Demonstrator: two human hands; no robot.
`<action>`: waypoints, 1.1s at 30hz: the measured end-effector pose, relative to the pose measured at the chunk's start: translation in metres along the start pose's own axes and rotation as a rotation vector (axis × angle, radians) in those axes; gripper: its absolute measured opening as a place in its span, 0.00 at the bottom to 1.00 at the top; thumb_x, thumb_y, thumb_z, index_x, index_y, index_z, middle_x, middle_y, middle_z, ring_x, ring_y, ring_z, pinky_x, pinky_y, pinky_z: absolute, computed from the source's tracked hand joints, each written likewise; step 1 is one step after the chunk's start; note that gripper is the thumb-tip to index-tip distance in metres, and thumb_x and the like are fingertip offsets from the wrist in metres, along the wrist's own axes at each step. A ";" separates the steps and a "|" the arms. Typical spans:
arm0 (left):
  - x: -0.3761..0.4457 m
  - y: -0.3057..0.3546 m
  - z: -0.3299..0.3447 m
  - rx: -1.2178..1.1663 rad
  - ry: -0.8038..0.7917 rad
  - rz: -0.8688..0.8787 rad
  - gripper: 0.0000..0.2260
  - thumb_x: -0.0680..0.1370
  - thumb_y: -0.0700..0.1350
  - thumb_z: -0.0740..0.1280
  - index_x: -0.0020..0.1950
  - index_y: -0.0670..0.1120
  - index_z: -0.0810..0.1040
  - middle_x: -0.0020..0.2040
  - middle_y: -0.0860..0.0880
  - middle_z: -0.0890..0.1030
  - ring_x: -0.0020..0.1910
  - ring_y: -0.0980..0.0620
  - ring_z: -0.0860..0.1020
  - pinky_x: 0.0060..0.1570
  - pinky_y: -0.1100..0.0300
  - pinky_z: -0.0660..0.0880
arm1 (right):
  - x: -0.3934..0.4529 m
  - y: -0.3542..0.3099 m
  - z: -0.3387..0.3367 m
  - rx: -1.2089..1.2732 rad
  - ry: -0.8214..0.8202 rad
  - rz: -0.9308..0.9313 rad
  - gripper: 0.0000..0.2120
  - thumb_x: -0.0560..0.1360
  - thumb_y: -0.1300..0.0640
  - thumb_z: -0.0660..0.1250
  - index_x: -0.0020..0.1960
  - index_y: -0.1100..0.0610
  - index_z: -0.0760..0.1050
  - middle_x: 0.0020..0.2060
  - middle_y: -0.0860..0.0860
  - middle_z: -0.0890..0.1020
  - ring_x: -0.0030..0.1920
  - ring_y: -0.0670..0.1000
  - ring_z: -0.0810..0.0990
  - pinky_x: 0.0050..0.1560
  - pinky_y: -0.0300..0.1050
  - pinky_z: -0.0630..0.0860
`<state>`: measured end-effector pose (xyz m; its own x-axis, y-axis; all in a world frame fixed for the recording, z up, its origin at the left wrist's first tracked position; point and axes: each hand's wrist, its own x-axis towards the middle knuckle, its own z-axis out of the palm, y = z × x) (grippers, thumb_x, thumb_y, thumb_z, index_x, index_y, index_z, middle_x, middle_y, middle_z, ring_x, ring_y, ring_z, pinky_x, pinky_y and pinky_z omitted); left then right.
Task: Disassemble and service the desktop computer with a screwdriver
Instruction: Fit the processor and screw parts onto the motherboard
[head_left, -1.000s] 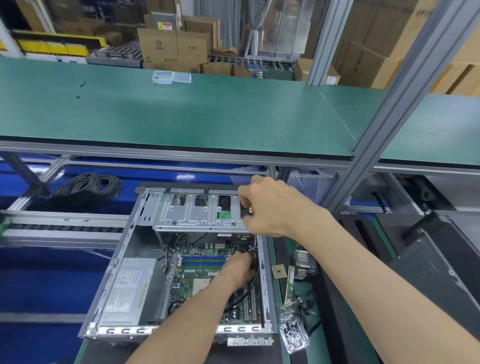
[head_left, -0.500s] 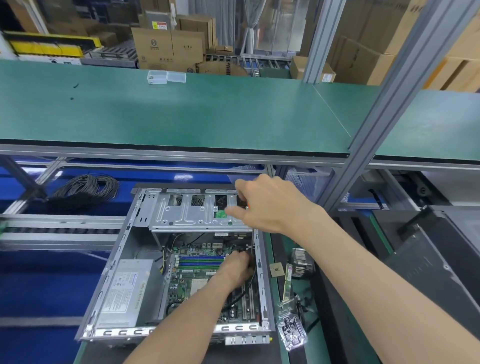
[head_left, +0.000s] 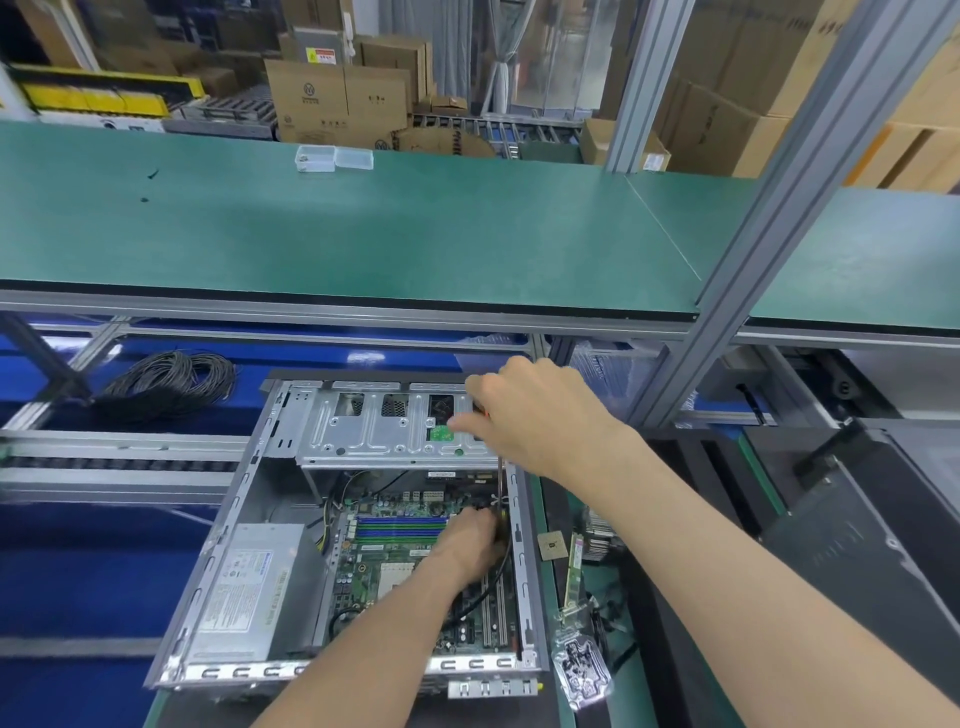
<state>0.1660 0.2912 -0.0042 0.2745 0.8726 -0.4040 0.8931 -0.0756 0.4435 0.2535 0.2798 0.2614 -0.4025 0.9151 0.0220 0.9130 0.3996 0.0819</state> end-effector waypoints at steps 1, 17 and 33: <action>0.000 0.000 0.000 0.001 0.002 -0.003 0.09 0.81 0.43 0.65 0.57 0.38 0.77 0.49 0.41 0.77 0.41 0.44 0.74 0.42 0.56 0.74 | 0.002 0.000 0.001 -0.018 0.026 0.001 0.16 0.82 0.42 0.60 0.51 0.55 0.73 0.35 0.50 0.63 0.40 0.58 0.69 0.39 0.51 0.65; -0.005 0.003 -0.006 -0.005 -0.021 0.008 0.09 0.81 0.41 0.64 0.58 0.38 0.77 0.50 0.39 0.80 0.43 0.41 0.78 0.42 0.55 0.76 | 0.003 0.007 -0.002 0.144 -0.110 -0.096 0.02 0.76 0.58 0.64 0.47 0.55 0.72 0.43 0.52 0.74 0.47 0.59 0.76 0.42 0.50 0.71; -0.004 0.004 -0.006 0.022 -0.016 0.005 0.09 0.81 0.43 0.65 0.57 0.38 0.77 0.47 0.42 0.77 0.41 0.45 0.75 0.43 0.53 0.77 | 0.005 0.008 -0.003 0.264 -0.158 -0.139 0.12 0.69 0.61 0.68 0.47 0.49 0.70 0.44 0.47 0.73 0.46 0.55 0.75 0.41 0.46 0.67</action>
<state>0.1662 0.2899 0.0039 0.2843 0.8646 -0.4144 0.8993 -0.0906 0.4279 0.2584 0.2871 0.2653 -0.5277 0.8399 -0.1273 0.8442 0.5020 -0.1878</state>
